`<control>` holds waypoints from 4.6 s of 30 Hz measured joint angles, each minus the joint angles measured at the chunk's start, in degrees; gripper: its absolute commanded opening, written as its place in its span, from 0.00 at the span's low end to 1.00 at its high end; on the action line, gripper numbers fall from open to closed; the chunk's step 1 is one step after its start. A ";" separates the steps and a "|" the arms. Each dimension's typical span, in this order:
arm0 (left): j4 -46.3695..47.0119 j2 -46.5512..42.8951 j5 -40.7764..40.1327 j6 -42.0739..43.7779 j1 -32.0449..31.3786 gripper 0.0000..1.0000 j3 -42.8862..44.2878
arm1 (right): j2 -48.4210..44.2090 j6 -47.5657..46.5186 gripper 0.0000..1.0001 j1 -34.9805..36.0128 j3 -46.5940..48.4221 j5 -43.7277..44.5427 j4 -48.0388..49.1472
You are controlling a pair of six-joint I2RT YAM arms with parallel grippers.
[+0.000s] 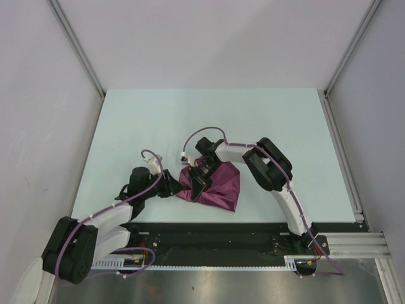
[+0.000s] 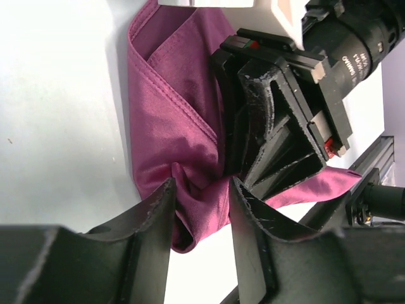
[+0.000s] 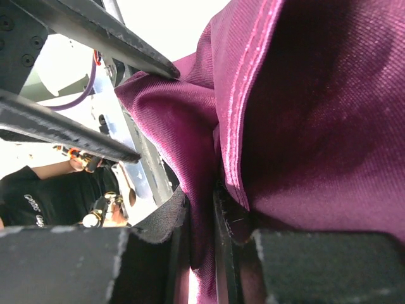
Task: Fold the napkin, place the utensils inside, and roll it up
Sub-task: Roll the napkin at the center of the board.
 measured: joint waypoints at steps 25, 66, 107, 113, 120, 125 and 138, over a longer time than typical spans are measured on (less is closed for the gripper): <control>-1.86 10.73 -1.05 -1.11 -0.33 0.00 3.72 | -10.47 3.85 0.60 -3.67 -3.63 6.32 3.32; -2.69 11.89 0.00 -0.24 -0.33 0.00 4.85 | -37.29 -3.48 0.66 11.23 -33.90 47.23 17.11; -7.80 3.34 -5.81 2.19 -0.33 0.60 4.70 | -18.40 -1.20 0.20 -3.52 -24.28 9.90 9.42; -2.67 7.61 -4.44 2.08 -0.33 0.57 4.70 | -15.76 -1.68 0.20 -5.20 -23.41 5.29 8.24; 2.89 12.50 -3.37 1.29 -0.33 0.33 4.70 | -14.84 -2.21 0.20 -5.60 -23.08 3.76 6.97; 6.25 16.41 -2.08 0.68 -0.33 0.02 4.74 | -14.75 -2.14 0.34 -5.62 -22.88 3.78 6.40; 0.48 17.73 -0.85 2.25 -0.33 0.00 8.68 | -29.27 1.99 0.62 -4.39 -23.85 23.39 2.56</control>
